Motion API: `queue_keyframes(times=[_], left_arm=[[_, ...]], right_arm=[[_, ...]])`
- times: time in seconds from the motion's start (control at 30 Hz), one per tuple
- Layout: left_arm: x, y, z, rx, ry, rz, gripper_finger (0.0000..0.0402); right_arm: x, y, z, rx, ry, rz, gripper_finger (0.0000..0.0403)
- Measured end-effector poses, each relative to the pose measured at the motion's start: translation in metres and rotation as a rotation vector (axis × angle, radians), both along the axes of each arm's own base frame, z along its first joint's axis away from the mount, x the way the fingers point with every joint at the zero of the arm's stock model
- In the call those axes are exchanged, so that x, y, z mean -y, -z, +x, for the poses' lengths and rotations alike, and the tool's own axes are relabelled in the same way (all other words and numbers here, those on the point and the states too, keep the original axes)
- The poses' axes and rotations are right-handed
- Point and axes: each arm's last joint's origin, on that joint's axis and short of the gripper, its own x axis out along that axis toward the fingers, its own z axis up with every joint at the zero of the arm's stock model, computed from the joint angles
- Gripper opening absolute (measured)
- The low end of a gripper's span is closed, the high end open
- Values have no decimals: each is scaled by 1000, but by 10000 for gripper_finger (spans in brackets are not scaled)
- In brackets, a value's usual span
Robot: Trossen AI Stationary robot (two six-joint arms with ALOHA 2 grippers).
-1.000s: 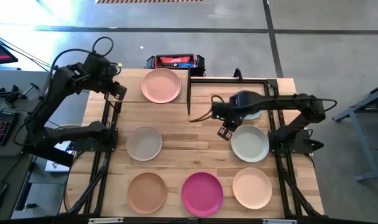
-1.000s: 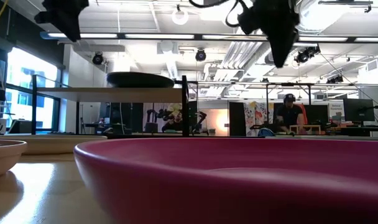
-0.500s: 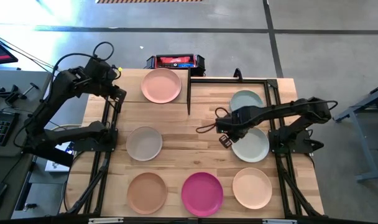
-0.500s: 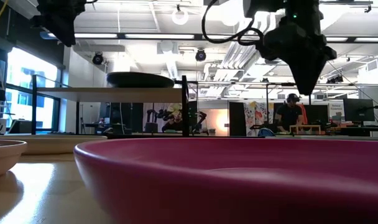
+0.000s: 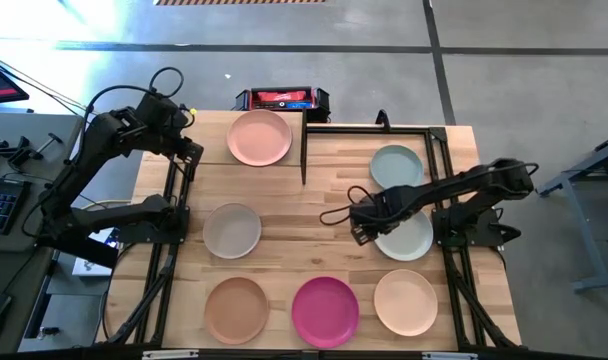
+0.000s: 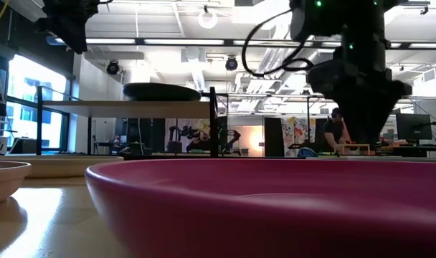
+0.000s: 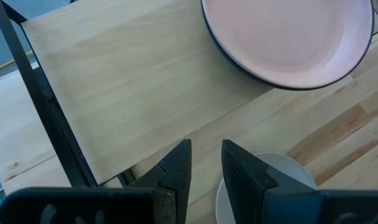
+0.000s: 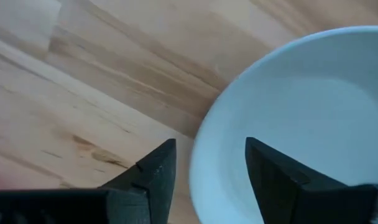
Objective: Place and stack plates onto a shelf
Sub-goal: Stack the white plate on the pink plate on the shelf
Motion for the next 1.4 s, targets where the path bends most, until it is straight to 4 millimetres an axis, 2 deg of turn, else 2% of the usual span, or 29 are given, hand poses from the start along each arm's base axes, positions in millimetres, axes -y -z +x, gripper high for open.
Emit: queue_keyframes(times=[0.17,0.43,0.73,0.9,1.2,1.4], left_arm=[[0,0,0,0,0,1,78],[0,0,0,1,0,2,78],[0,0,0,0,0,3,78],[0,0,0,0,0,3,78],[0,0,0,0,0,3,78],[0,0,0,1,0,4,78]], right_arm=[[-3,14,0,55,10,53,167],[-3,23,-1,42,14,43,141],[-4,46,5,-40,4,56,134],[-4,46,4,-44,20,51,119],[-5,40,6,-53,20,59,10],[-4,27,10,-90,-9,22,5]])
